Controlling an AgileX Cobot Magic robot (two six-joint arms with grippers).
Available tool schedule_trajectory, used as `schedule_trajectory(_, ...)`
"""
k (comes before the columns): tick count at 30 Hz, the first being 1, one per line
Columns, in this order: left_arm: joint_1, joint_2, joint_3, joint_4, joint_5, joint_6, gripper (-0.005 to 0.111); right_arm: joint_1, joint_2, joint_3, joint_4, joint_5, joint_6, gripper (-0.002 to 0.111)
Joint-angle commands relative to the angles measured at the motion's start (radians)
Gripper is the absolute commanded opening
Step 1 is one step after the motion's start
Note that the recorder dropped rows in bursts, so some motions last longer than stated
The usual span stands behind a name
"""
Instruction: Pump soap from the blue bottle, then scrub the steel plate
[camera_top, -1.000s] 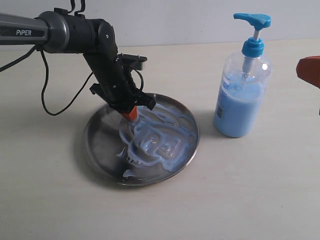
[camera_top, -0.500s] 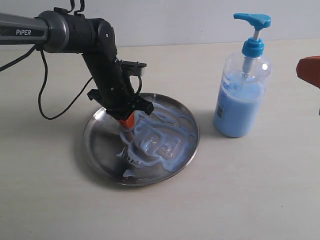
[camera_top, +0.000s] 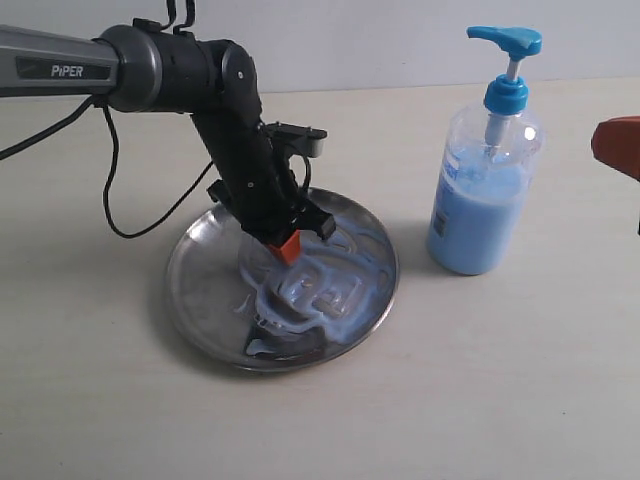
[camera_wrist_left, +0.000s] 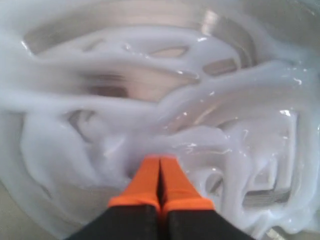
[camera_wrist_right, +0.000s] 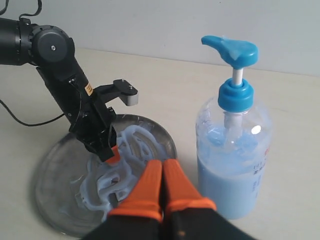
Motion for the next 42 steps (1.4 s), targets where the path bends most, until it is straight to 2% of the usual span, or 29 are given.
schedule_trajectory(1,-0.004,-0.015,-0.002,0.002,-0.052,-0.002,0.000,0.001,-0.003,-0.001,-0.004,0.000,-0.005,0.000)
schedule_trajectory(9,-0.001,-0.015,-0.002,0.107,-0.101,-0.052,0.000,0.001,-0.003,-0.001,-0.002,-0.001,-0.005,0.000)
schedule_trajectory(42,0.006,0.010,-0.002,0.103,-0.124,-0.103,0.000,0.001,-0.003,-0.001,0.000,-0.001,-0.005,0.000)
